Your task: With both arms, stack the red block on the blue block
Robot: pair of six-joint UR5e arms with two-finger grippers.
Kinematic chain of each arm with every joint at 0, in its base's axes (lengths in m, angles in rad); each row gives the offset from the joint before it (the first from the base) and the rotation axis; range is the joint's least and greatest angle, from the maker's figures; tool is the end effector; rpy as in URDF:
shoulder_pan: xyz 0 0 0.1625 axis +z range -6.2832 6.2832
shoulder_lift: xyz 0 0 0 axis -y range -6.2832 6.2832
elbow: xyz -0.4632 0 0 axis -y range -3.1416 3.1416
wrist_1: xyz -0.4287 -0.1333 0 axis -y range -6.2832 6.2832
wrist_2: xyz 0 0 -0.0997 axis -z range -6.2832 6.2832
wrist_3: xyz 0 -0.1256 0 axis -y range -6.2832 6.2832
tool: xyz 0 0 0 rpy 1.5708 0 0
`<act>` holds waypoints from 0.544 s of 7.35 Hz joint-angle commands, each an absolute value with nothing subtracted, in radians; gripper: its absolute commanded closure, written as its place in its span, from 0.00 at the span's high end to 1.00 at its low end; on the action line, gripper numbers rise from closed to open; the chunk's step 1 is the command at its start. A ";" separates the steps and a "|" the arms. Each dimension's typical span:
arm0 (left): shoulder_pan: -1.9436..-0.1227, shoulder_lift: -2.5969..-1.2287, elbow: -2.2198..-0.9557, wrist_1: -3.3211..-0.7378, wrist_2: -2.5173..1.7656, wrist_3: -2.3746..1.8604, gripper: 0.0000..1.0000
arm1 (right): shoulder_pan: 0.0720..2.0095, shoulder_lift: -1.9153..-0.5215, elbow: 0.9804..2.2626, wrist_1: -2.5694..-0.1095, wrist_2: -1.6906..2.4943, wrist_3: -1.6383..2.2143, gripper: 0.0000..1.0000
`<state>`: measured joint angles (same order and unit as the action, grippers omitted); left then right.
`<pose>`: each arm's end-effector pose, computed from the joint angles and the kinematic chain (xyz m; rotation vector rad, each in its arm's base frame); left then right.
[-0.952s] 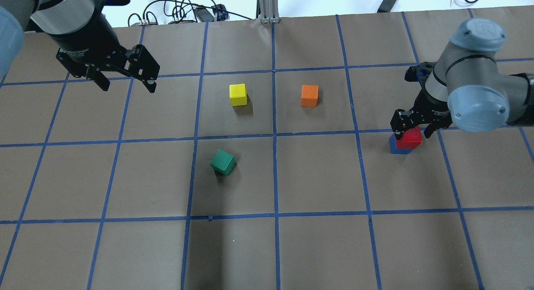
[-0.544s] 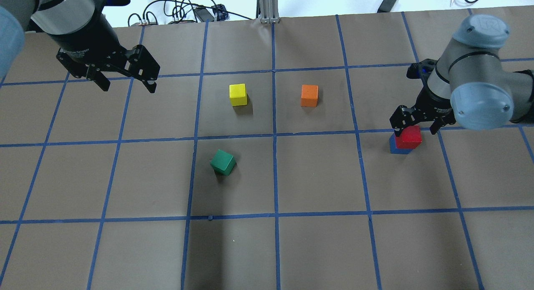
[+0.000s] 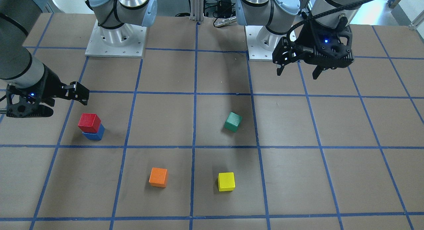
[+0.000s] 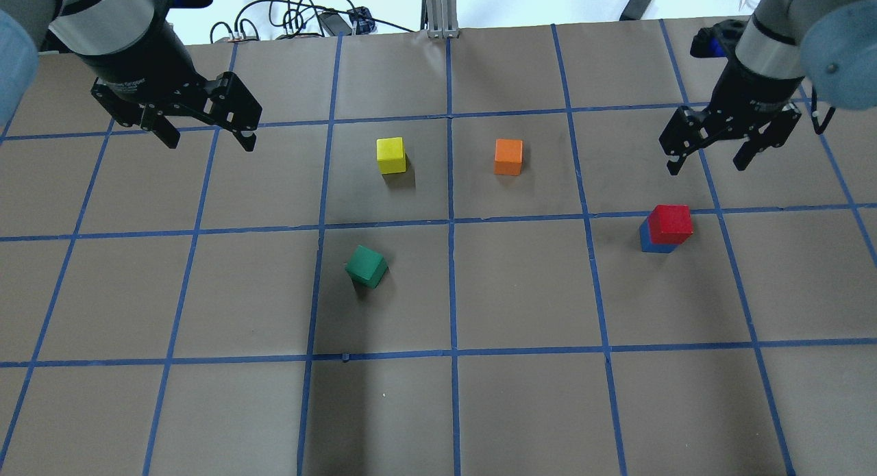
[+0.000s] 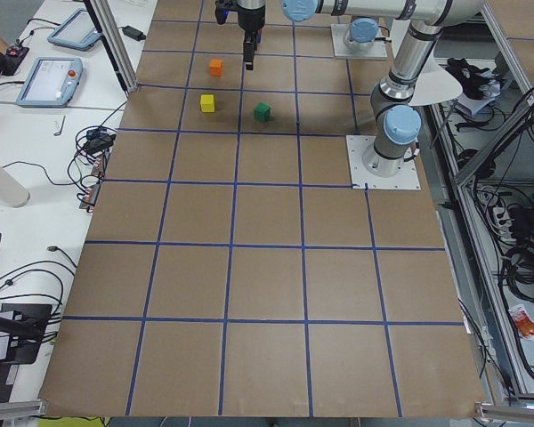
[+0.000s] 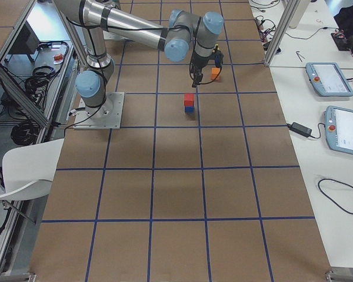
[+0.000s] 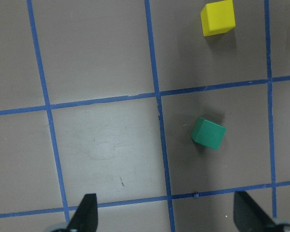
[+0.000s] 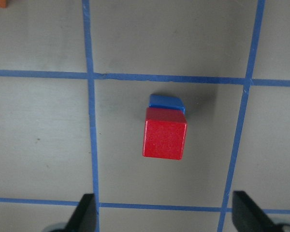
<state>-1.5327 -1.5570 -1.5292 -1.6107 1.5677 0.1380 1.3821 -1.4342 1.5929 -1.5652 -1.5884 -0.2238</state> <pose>-0.1137 -0.5280 0.5254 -0.1568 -3.1359 0.0247 0.0229 -0.5788 0.4134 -0.0569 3.1141 0.2566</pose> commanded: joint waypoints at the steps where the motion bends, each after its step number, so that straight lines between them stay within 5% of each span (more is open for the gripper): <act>1: -1.534 -1.557 -1.528 -1.611 1.568 0.138 1.00 | 1.512 -1.436 1.473 -1.468 -1.601 -0.065 1.00; 4: -1.532 -1.559 -1.526 -1.611 1.568 0.138 1.00 | 1.606 -1.460 1.480 -1.468 -1.600 0.034 1.00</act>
